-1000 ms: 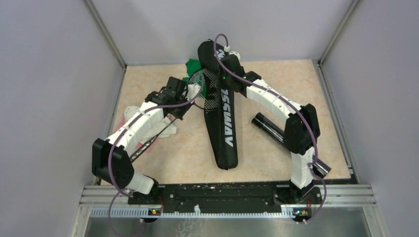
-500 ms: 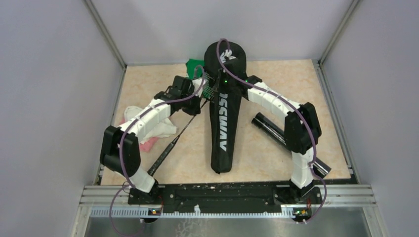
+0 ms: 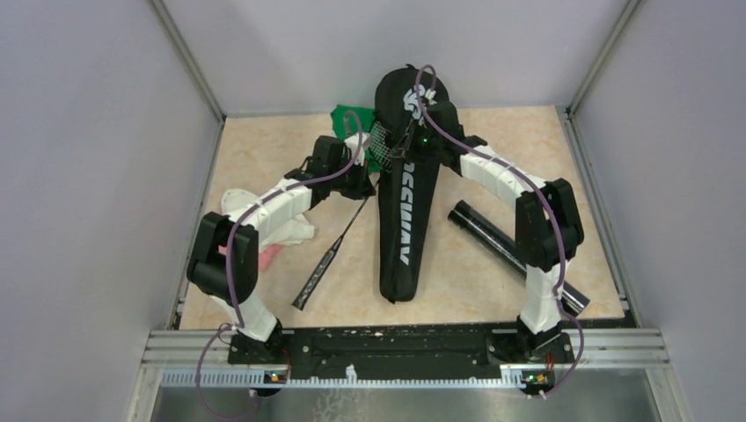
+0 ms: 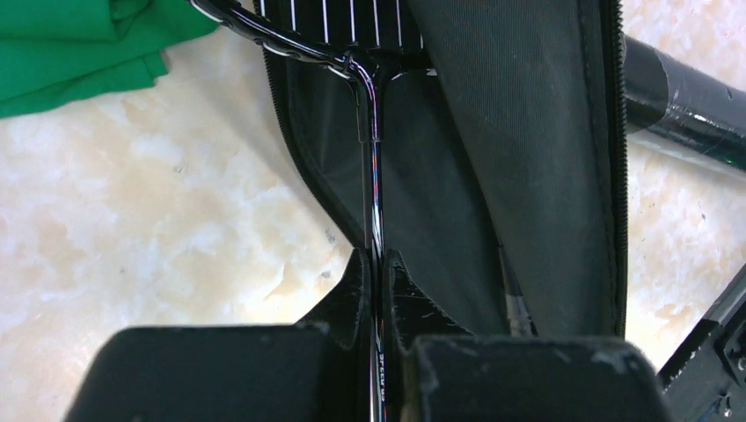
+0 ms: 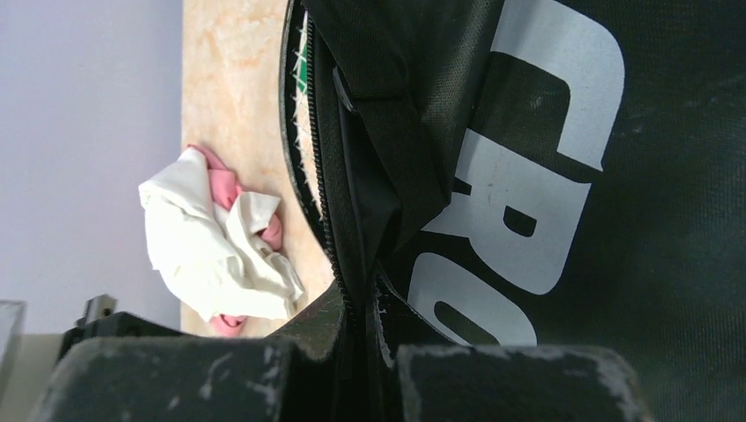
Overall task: Pack up the badminton gear
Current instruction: Place the racket in the racket bag.
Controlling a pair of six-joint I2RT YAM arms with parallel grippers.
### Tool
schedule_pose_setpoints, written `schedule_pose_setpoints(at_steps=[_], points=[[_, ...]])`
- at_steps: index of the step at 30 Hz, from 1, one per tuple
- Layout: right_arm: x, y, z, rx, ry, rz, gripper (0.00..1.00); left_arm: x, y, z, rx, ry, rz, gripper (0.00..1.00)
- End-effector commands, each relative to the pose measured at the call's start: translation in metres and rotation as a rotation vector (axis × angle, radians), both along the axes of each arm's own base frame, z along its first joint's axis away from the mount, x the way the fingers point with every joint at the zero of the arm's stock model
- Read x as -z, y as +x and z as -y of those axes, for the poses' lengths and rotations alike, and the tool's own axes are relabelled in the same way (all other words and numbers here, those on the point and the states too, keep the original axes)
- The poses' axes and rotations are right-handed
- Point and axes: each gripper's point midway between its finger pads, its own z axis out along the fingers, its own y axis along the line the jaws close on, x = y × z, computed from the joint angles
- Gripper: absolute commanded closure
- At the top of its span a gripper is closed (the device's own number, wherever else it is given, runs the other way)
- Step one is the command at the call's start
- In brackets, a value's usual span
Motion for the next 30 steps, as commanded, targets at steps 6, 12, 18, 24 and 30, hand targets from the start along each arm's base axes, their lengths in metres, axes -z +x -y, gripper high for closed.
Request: schedule_pose_setpoints(at_steps=[6, 12, 18, 24, 30], points=[[-0.066, -0.014, -0.022, -0.141, 0.182, 0.095, 1.00, -0.017, 0.014, 0.065, 0.159, -0.164, 0.112, 1.00], [-0.060, -0.010, -0.015, -0.138, 0.164, 0.090, 1.00, -0.017, 0.011, 0.069, 0.188, -0.193, 0.156, 1.00], [-0.051, -0.003, -0.004, -0.120, 0.133, 0.085, 1.00, -0.021, 0.003, 0.072, 0.242, -0.222, 0.175, 0.87], [-0.044, 0.007, 0.010, -0.082, 0.074, 0.088, 1.00, -0.020, -0.007, 0.065, 0.270, -0.229, 0.168, 0.76], [-0.038, 0.012, 0.016, -0.075, 0.054, 0.082, 1.00, -0.012, -0.013, 0.055, 0.268, -0.211, 0.144, 0.68]])
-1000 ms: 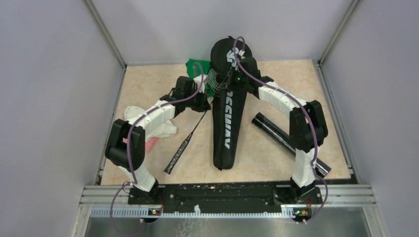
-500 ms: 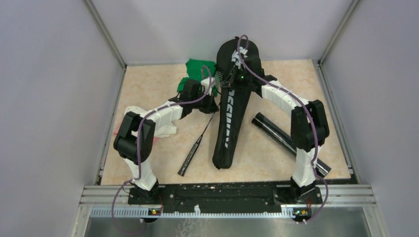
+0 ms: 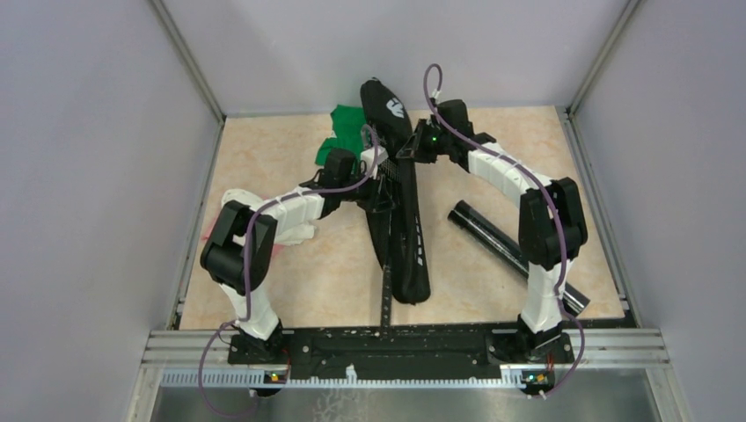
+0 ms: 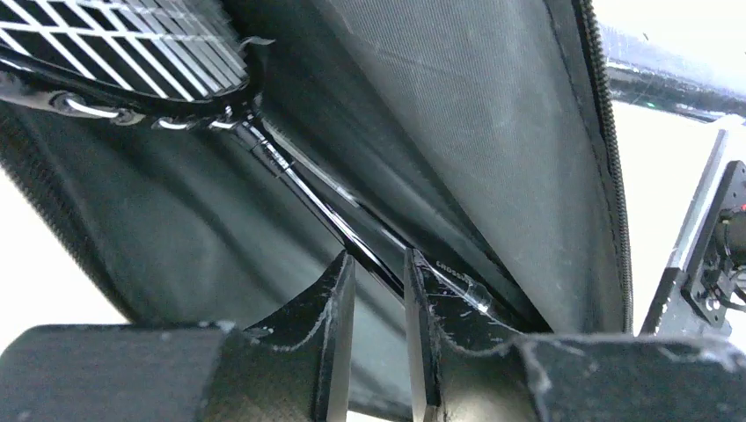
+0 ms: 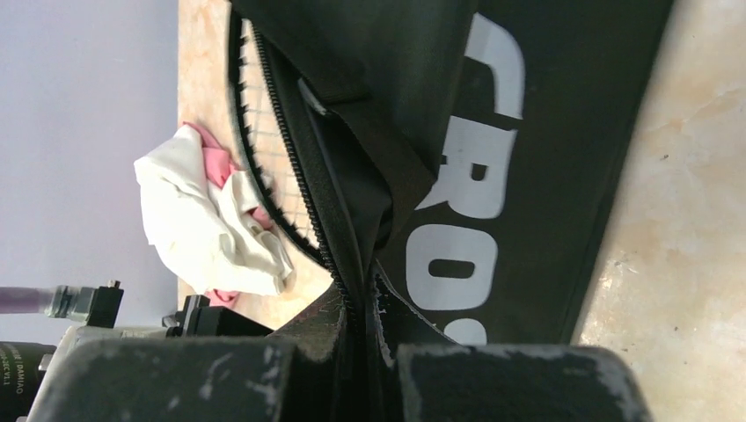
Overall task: Pack up the badminton gear
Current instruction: Place the racket in the racket bag, then adjust the racket in the racket bag.
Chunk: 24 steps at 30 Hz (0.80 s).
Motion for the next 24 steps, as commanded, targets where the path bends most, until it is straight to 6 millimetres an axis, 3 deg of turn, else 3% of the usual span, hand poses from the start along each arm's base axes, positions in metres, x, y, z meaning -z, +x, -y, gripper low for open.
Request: schedule_pose_setpoints(at_steps=[1, 7, 13, 19, 24], points=[[-0.039, 0.011, -0.004, -0.023, 0.044, 0.100, 1.00, -0.041, 0.001, 0.004, 0.060, -0.072, 0.131, 0.67], [-0.040, 0.010, -0.006, -0.023, 0.074, 0.088, 1.00, -0.023, -0.006, -0.001, 0.052, -0.046, 0.094, 0.62], [-0.038, 0.008, -0.008, -0.020, 0.091, 0.079, 1.00, -0.002, -0.016, -0.002, 0.048, -0.046, 0.005, 0.49], [-0.039, 0.009, -0.007, -0.020, 0.084, 0.087, 1.00, 0.002, -0.044, 0.004, 0.117, -0.122, -0.067, 0.25], [-0.035, 0.008, -0.006, -0.024, 0.072, 0.084, 1.00, 0.003, -0.070, 0.012, 0.160, -0.173, -0.070, 0.19]])
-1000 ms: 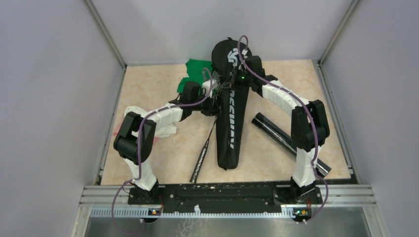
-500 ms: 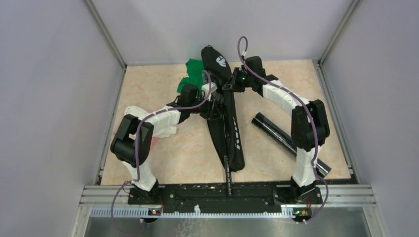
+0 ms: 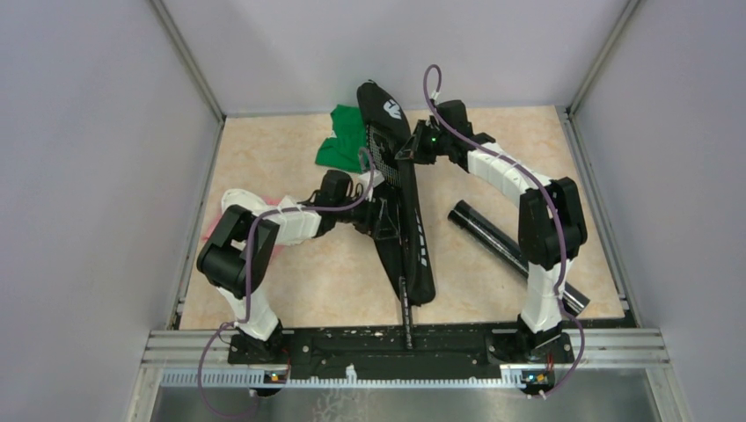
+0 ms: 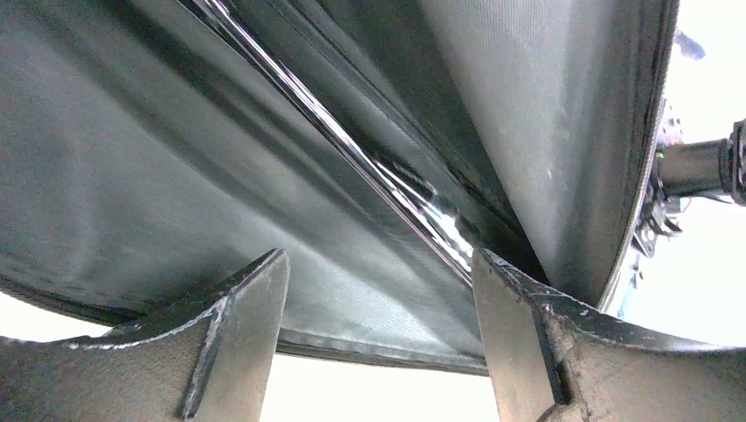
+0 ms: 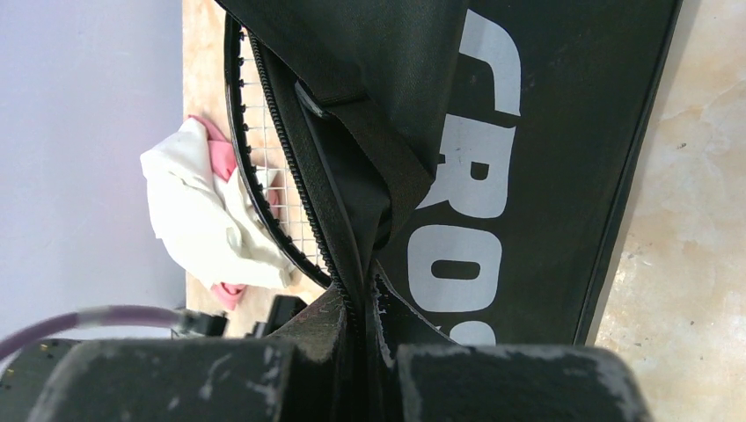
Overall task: Pack up the badminton gear
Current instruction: Adjust the racket in the racket bag.
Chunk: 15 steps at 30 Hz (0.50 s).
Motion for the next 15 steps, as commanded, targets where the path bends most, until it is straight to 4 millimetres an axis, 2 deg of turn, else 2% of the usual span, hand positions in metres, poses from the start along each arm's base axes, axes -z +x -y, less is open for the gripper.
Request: schedule_pose_setpoints(at_steps=[1, 8, 15], points=[[-0.037, 0.010, -0.005, -0.018, 0.063, 0.109, 1.00, -0.022, -0.023, 0.017, 0.075, -0.123, 0.049, 0.19], [-0.044, 0.006, 0.000, -0.007, 0.064, 0.147, 1.00, -0.007, -0.053, 0.024, 0.114, -0.152, -0.008, 0.23], [-0.042, 0.001, 0.002, -0.007, 0.060, 0.149, 1.00, -0.002, -0.057, 0.031, 0.125, -0.161, -0.010, 0.37]])
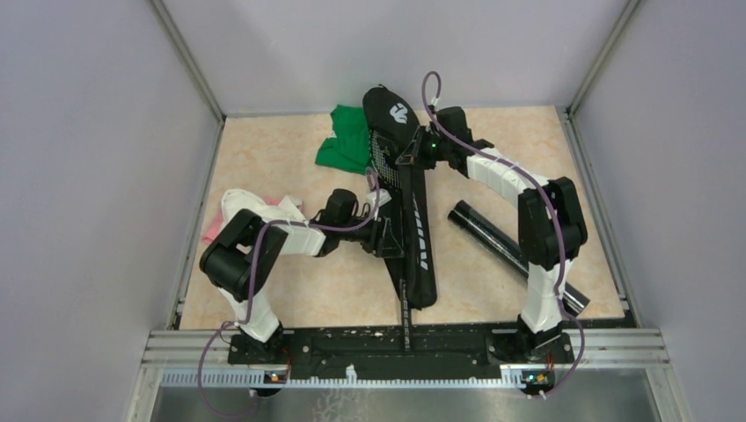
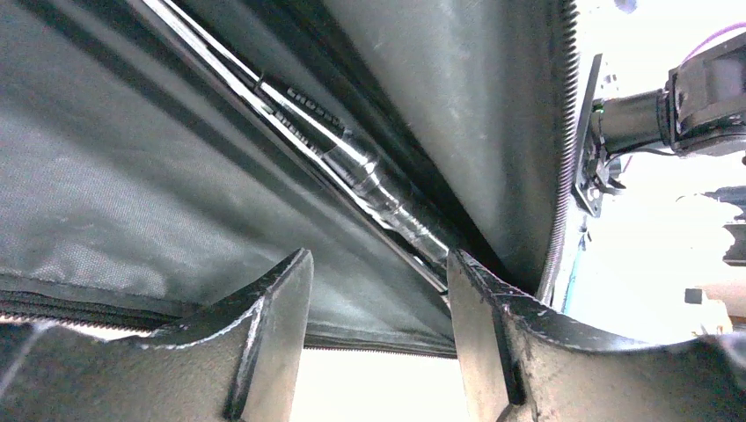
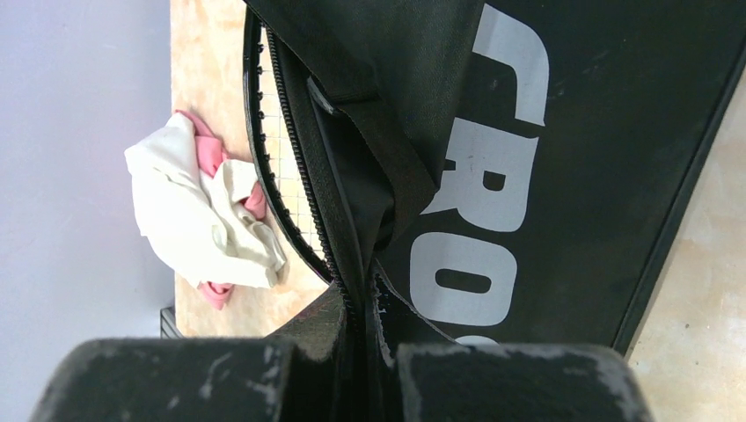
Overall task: Pack up the badminton gear
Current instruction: Adjust the racket in the racket bag.
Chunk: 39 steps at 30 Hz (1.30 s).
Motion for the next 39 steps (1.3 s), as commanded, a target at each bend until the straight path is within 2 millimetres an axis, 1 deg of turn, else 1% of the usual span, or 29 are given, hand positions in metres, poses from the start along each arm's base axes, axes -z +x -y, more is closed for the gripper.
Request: schedule_pose_setpoints(at_steps=[1, 5, 11, 13, 18, 23, 27, 29, 34, 36, 38, 39], points=[[-0.057, 0.004, 0.000, -0.005, 0.064, 0.140, 1.00, -0.022, 0.008, 0.014, 0.029, -0.080, 0.090, 0.37], [-0.058, 0.004, -0.001, -0.011, 0.071, 0.137, 1.00, -0.022, 0.011, 0.020, 0.036, -0.080, 0.096, 0.40], [-0.060, 0.005, -0.002, -0.012, 0.074, 0.138, 1.00, -0.022, 0.011, 0.027, 0.054, -0.082, 0.093, 0.44], [-0.059, 0.005, -0.002, -0.012, 0.071, 0.139, 1.00, -0.024, 0.013, 0.029, 0.061, -0.087, 0.097, 0.50], [-0.057, 0.004, -0.001, -0.010, 0.065, 0.137, 1.00, -0.022, 0.015, 0.032, 0.066, -0.085, 0.078, 0.55], [-0.060, 0.004, 0.000, -0.009, 0.068, 0.145, 1.00, -0.016, 0.016, 0.033, 0.064, -0.068, 0.042, 0.64], [-0.063, 0.003, 0.000, -0.010, 0.070, 0.154, 1.00, -0.016, 0.021, 0.035, 0.059, -0.061, 0.038, 0.71], [-0.064, 0.002, 0.001, -0.009, 0.069, 0.160, 1.00, -0.016, 0.023, 0.036, 0.055, -0.057, 0.031, 0.76], [-0.063, 0.001, 0.002, -0.009, 0.064, 0.165, 1.00, -0.020, 0.024, 0.037, 0.058, -0.060, 0.018, 0.89], [-0.063, 0.000, 0.003, -0.011, 0.061, 0.168, 1.00, -0.022, 0.027, 0.036, 0.051, -0.060, 0.012, 0.93], [-0.062, 0.000, 0.004, -0.010, 0.055, 0.173, 1.00, -0.025, 0.031, 0.033, 0.041, -0.064, -0.021, 0.99], [-0.062, 0.000, 0.004, -0.012, 0.054, 0.174, 1.00, -0.026, 0.032, 0.032, 0.036, -0.069, -0.037, 1.00]])
